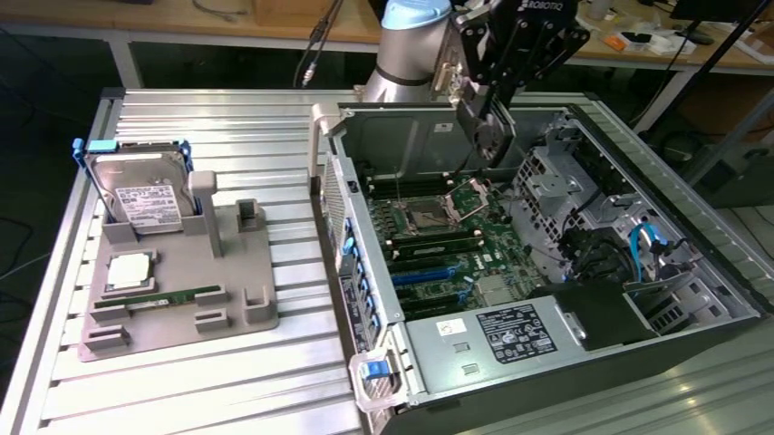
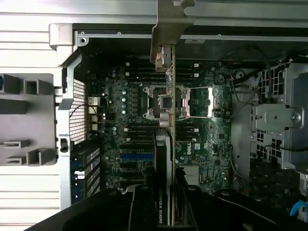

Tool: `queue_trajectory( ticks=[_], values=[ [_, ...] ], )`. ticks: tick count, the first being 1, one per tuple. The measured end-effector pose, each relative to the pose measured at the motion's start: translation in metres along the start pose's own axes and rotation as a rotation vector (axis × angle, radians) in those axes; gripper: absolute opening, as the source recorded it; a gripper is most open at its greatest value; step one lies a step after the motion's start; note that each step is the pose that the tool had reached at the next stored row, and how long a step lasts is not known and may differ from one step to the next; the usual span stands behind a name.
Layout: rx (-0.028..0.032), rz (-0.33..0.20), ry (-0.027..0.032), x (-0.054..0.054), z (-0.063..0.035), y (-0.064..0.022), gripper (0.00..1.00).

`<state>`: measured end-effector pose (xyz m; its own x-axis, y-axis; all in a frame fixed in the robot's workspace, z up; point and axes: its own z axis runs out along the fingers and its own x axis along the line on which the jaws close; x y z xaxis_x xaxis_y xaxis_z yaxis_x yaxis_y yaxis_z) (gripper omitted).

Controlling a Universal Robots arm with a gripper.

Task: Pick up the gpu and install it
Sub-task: 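Pick up the gpu and move the gpu toward the slot, then insert the gpu into the slot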

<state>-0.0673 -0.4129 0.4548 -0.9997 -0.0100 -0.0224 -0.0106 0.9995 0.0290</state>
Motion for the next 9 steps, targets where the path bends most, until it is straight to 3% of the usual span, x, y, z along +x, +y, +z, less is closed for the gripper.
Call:
queue_trajectory(
  ticks=[2,9],
  values=[
    [0.0001,0.000,0.0001,-0.0054,0.0001,-0.0001,0.27],
    [0.0001,0.000,0.0000,-0.0059,0.0002,-0.0001,0.27]
  ],
)
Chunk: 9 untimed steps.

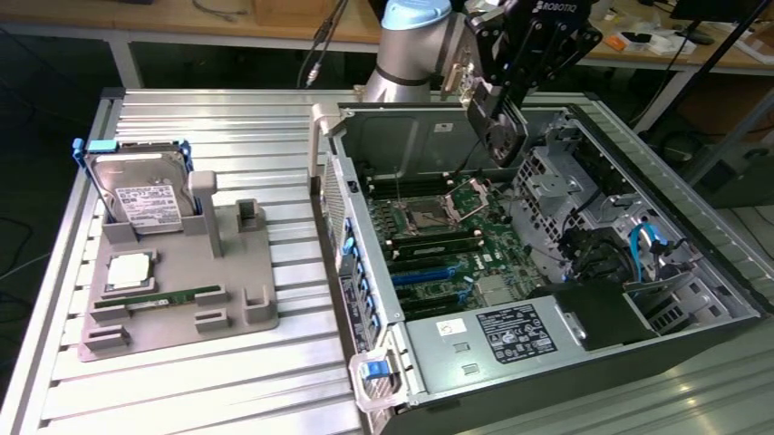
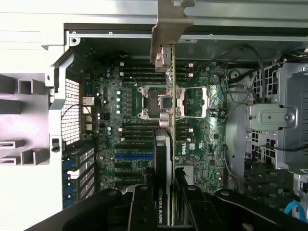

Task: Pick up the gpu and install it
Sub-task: 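Insert the gpu into the slot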

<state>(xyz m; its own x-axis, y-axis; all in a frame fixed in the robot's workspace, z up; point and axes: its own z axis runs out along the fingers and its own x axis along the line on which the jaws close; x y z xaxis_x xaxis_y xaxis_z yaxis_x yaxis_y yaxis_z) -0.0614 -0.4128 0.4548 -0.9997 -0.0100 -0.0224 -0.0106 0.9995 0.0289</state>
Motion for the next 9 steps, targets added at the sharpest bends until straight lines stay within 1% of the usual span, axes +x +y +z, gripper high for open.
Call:
queue_trajectory(
  ticks=[9],
  values=[
    [0.0000,0.000,0.0000,0.0000,0.0000,0.0000,0.27]
  ],
)
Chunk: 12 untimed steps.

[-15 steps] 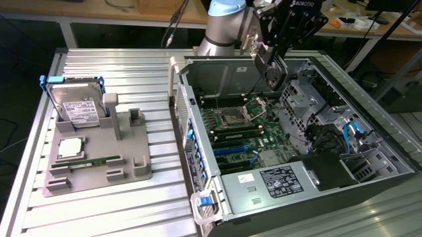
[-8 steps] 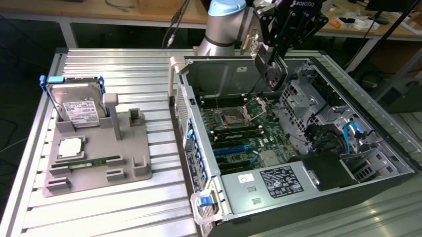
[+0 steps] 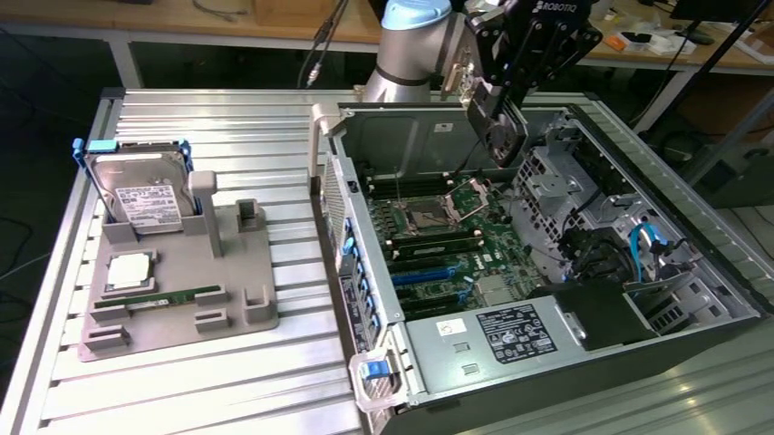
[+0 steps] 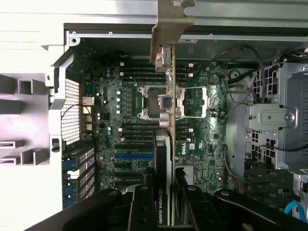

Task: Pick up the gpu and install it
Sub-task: 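Insert the gpu into the slot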

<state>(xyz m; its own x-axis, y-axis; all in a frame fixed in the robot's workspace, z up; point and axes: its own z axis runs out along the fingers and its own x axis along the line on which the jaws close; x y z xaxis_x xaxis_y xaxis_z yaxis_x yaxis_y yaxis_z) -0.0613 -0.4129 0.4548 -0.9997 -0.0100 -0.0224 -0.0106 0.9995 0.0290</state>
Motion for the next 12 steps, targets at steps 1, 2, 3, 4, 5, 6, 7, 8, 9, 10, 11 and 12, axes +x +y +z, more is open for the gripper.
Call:
queue_trajectory(
  ticks=[1,2,3,4,5,6,7,8,9,10,11,12],
  values=[
    [0.0001,-0.001,0.0001,0.0000,0.0000,0.0000,0.27],
    [0.0000,-0.005,0.0001,-0.0004,0.0000,0.0000,0.27],
    [-0.0003,-0.014,0.0004,-0.0008,0.0000,0.0000,0.27],
    [-0.0005,-0.023,0.0007,-0.0011,0.0000,0.0000,0.27],
    [-0.0008,-0.036,0.0010,-0.0016,0.0000,0.0000,0.27],
    [-0.0010,-0.048,0.0014,-0.0020,0.0001,0.0000,0.27],
    [-0.0014,-0.067,0.0020,-0.0026,0.0000,0.0000,0.27],
    [-0.0019,-0.085,0.0024,-0.0032,0.0001,0.0000,0.27],
    [-0.0021,-0.098,0.0029,-0.0037,0.0001,0.0000,0.27],
    [-0.0025,-0.116,0.0034,-0.0044,0.0001,0.0000,0.27],
    [-0.0028,-0.129,0.0037,-0.0049,0.0001,-0.0001,0.27],
    [-0.0033,-0.146,0.0042,-0.0054,0.0001,-0.0001,0.27]
  ],
)
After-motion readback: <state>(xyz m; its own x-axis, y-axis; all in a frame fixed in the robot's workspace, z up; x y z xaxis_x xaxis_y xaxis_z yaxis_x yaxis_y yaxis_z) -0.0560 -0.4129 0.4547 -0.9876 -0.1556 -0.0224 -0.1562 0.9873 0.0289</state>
